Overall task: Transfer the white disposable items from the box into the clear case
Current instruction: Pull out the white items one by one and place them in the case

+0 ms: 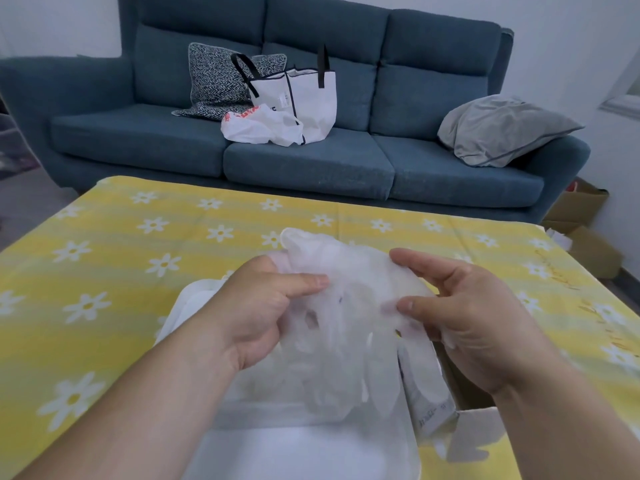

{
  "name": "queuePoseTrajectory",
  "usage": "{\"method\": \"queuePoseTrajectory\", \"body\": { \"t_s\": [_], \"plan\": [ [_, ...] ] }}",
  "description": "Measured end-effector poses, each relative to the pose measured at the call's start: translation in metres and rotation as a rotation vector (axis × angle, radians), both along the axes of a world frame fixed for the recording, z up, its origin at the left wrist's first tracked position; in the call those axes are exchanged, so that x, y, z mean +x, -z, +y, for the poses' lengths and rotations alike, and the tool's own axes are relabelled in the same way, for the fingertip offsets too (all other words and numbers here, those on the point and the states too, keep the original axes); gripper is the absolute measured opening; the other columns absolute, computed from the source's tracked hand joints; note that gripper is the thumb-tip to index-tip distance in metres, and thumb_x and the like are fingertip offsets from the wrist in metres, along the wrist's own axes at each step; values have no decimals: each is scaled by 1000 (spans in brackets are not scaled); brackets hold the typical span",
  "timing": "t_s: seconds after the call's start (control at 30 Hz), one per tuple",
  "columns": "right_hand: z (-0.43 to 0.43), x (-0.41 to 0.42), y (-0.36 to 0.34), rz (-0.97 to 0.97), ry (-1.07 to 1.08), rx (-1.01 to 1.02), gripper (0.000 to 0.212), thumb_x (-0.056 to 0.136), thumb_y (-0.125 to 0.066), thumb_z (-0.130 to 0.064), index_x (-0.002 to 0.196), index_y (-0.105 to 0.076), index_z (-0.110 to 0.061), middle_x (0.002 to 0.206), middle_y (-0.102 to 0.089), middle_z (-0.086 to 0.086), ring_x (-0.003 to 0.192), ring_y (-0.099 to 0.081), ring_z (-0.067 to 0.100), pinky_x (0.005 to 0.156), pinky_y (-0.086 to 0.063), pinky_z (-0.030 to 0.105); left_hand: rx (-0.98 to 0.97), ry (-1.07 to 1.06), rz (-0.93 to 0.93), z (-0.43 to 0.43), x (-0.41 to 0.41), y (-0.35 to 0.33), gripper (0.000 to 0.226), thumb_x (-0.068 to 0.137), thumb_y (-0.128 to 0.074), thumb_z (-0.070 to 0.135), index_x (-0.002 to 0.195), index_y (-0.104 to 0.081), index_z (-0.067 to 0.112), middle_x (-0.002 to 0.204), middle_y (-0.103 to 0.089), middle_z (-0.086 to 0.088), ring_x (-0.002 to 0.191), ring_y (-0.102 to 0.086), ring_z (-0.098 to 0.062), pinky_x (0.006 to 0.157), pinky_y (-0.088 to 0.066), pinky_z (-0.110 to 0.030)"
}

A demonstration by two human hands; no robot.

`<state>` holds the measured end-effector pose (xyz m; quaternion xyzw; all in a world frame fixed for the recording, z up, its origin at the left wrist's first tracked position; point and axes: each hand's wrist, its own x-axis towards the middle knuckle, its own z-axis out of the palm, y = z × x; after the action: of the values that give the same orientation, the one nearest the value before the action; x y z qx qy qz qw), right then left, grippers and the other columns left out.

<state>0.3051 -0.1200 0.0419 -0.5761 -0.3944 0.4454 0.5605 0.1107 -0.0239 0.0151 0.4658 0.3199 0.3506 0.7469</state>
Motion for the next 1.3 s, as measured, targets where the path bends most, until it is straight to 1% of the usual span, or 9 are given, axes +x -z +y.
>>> {"method": "queuePoseTrajectory", "body": {
  "t_s": [0.07, 0.2, 0.43, 0.6, 0.7, 0.87, 1.0, 1.17, 1.3],
  "plan": [
    [-1, -1, 2, -29, -49, -14, 65, 68, -75, 18, 123, -67, -16, 117, -73, 4, 84, -75, 36, 69, -60, 42, 29, -73, 23, 3, -1, -1, 21, 89, -57, -8, 103, -71, -3, 96, -76, -21, 75, -73, -29, 67, -57, -35],
    [-2, 5, 3, -43, -172, -78, 74, 63, -76, 18, 127, -64, -18, 112, -74, 16, 97, -71, 45, 90, -53, 62, 52, -86, -4, 4, -6, -8, 23, 91, -55, -7, 105, -72, -1, 99, -76, -19, 85, -74, -30, 73, -61, -38],
    [2, 2, 2, 50, -192, -113, 38, 71, -77, -26, 98, -74, 1, 98, -74, 14, 86, -68, 29, 79, -51, 37, 39, 62, 33, -8, -5, -8, 27, 91, -57, -5, 115, -68, -2, 116, -69, -28, 112, -63, -49, 102, -41, -65],
    [4, -4, 1, 26, -25, -6, 23, 69, -76, -15, 82, -71, 3, 79, -69, 23, 72, -61, 33, 69, -46, 40, 64, 64, 113, -14, 4, -2, 26, 97, -52, -2, 97, -76, 8, 103, -76, -17, 97, -71, -34, 89, -54, -45],
    [1, -6, -8, 82, -60, 100, 18, 68, -72, -11, 82, -76, -2, 79, -71, 22, 67, -65, 31, 58, -54, 33, 37, 130, 35, -15, 3, 0, 22, 88, -64, -2, 107, -73, 3, 111, -74, -20, 98, -70, -32, 86, -56, -41],
    [-5, -10, -28, 250, -204, 272, 31, 64, -70, -17, 91, -77, -4, 89, -72, 20, 78, -69, 28, 66, -57, 33, 24, 375, -187, -15, -5, 5, 58, 61, -91, 37, 115, -74, 20, 104, -75, -4, 89, -73, -19, 74, -58, -30],
    [-1, -18, -21, 146, -199, 196, 35, 69, -73, -13, 99, -73, 5, 99, -71, 29, 82, -68, 34, 71, -57, 37, -39, 335, -188, -14, -2, 6, 85, 62, -89, 49, 129, -63, 4, 117, -70, -16, 101, -69, -28, 78, -58, -35],
    [4, -23, -7, -49, -77, 61, 9, 82, -73, -5, 88, -72, 2, 88, -70, 34, 74, -66, 38, 70, -55, 48, 34, 217, -38, -17, 5, 4, 40, 86, -71, 25, 121, -69, 6, 121, -72, -14, 112, -68, -30, 91, -57, -39],
    [4, -22, -10, -82, -72, 7, 24, 66, -76, -2, 90, -73, 2, 91, -71, 33, 82, -71, 48, 81, -55, 59, 176, 79, 142, -17, 8, 6, 36, 94, -62, 29, 112, -67, -2, 114, -72, -20, 110, -68, -36, 96, -53, -50]
  ]
}}
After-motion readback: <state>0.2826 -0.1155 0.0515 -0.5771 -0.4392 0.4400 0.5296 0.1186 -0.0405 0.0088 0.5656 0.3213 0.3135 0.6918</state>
